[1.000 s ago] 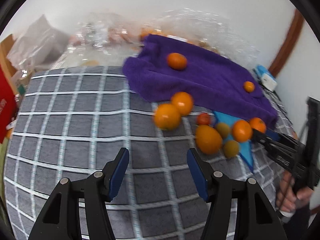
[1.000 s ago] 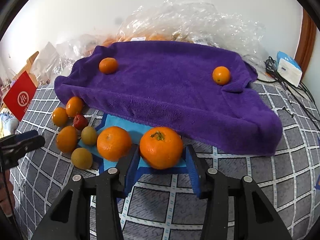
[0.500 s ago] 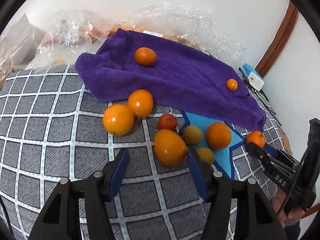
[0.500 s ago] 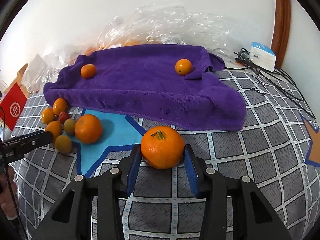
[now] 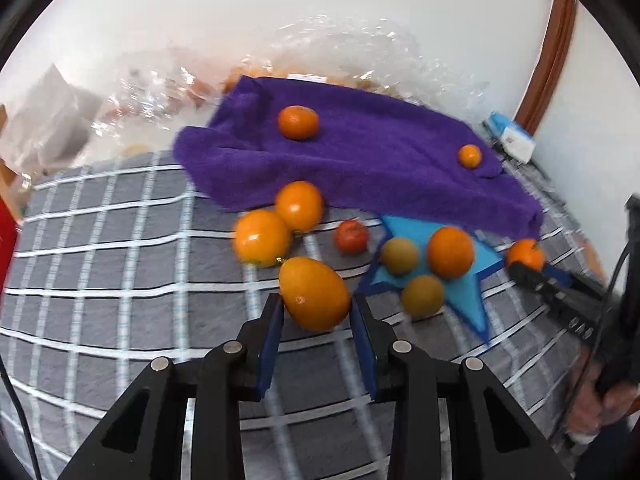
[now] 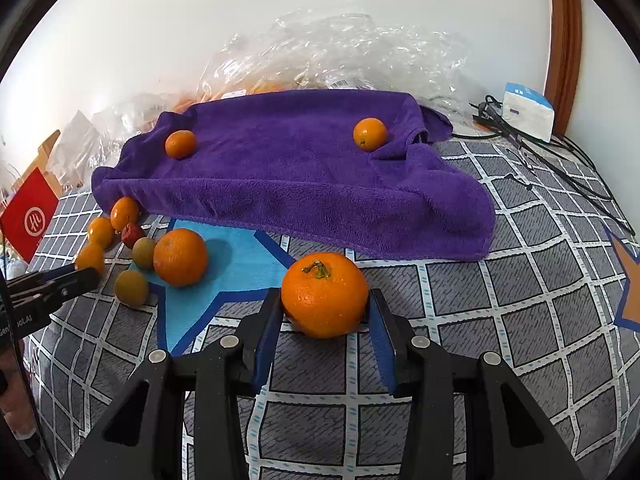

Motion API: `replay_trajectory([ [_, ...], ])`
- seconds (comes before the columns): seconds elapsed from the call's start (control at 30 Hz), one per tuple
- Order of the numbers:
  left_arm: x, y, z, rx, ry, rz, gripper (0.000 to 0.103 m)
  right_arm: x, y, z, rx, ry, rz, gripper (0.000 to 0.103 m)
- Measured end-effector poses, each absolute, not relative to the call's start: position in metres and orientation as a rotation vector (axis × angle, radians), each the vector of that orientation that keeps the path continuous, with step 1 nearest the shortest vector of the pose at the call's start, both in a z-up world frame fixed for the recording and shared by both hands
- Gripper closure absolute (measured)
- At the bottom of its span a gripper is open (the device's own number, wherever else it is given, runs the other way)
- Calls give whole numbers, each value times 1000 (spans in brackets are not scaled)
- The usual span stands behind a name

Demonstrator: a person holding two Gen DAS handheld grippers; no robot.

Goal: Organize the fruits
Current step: 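Grasp the oval orange with the left gripper while the right gripper holds the tangerine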

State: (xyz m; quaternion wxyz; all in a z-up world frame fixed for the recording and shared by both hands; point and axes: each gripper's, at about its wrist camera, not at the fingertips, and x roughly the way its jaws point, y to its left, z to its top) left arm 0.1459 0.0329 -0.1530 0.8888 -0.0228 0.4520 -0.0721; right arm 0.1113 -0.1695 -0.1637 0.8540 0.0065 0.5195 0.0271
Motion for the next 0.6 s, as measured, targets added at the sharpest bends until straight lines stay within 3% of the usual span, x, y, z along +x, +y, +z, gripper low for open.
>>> replay_trajectory([
  [0.6, 144, 45, -158, -131, 898, -154, 70, 112, -166, -167, -12, 1114, 48, 61],
])
